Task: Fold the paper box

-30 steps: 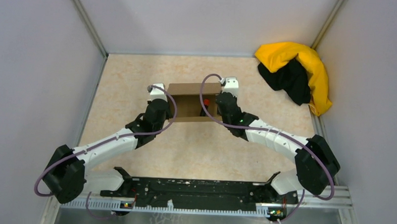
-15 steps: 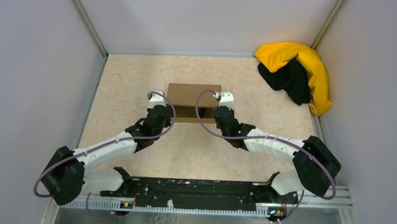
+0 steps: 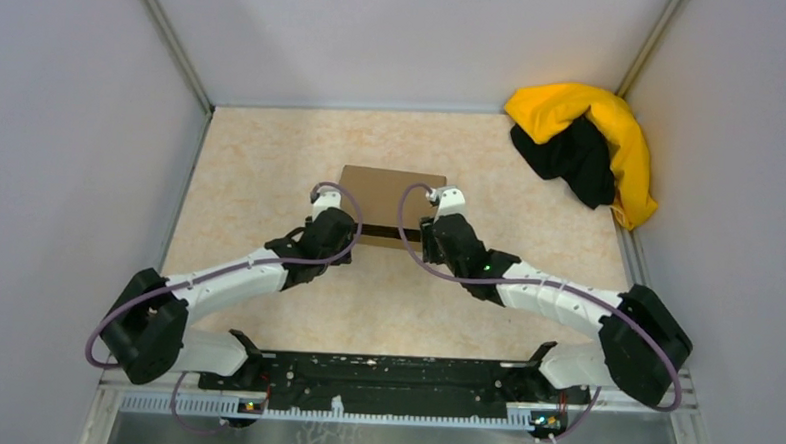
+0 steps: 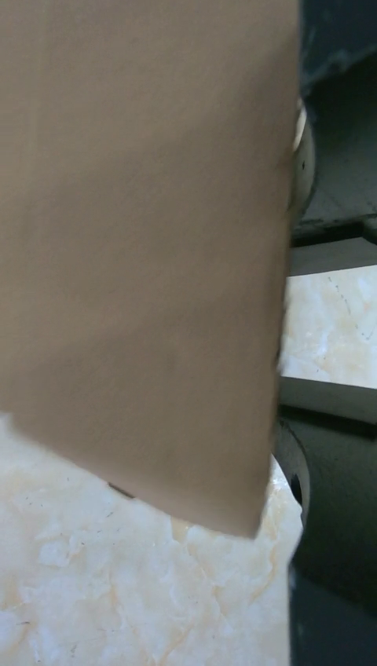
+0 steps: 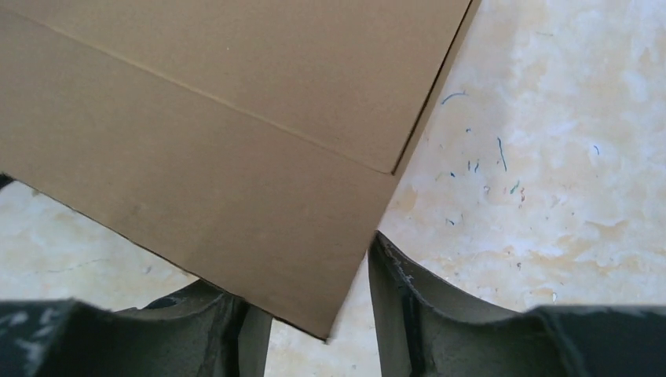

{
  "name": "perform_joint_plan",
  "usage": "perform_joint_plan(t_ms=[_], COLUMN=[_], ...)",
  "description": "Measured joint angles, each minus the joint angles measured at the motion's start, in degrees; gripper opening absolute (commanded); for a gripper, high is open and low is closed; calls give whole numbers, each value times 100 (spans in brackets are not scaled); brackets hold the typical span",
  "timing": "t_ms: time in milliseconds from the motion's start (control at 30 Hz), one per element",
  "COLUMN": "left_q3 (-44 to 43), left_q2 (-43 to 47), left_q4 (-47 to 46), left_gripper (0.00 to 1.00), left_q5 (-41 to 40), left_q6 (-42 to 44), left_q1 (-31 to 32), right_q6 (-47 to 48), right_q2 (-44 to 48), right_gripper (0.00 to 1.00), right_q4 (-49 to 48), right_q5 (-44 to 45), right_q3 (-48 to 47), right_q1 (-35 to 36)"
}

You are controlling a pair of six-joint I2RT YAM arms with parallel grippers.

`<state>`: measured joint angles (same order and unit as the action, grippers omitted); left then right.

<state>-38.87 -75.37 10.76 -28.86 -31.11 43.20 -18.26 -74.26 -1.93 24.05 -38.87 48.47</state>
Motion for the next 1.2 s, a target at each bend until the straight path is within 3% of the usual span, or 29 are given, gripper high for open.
perform_joint_plan(t_ms=[233,567,667,767,967,1033,1200], left_q3=[-275,-420,-501,-647,-1143,-1600,-2798], left_q2=[372,918,1185,1497,2232,2026,614], left_q4=[610,1272,1582,1967,2223,2197,1458], left_gripper=[57,54,44,44,59,51,16], left_q5=[225,417,520,660,767,649,824], left_q6=[-52,-133,-188,-267,-216,-46,533], left_q1=[22,22,22,28,107,101,-387], right_q6=[22,22,20,22,192,278,420], right_q2=[765,1462,1506,1416,212,-240,-1069], right_gripper=[58,62,62,58,35,32,32], right_q4=[297,918,1060,1165,1403,1462,1727], right_q5=[-669,-1025,-1123,-1248,-1635,-1720,-1867], right_q3=[-2,-101,-363,-706,-2120,-2514,-3036], right_q1=[-382,-612,-678,-785,-994,-1003,-1008])
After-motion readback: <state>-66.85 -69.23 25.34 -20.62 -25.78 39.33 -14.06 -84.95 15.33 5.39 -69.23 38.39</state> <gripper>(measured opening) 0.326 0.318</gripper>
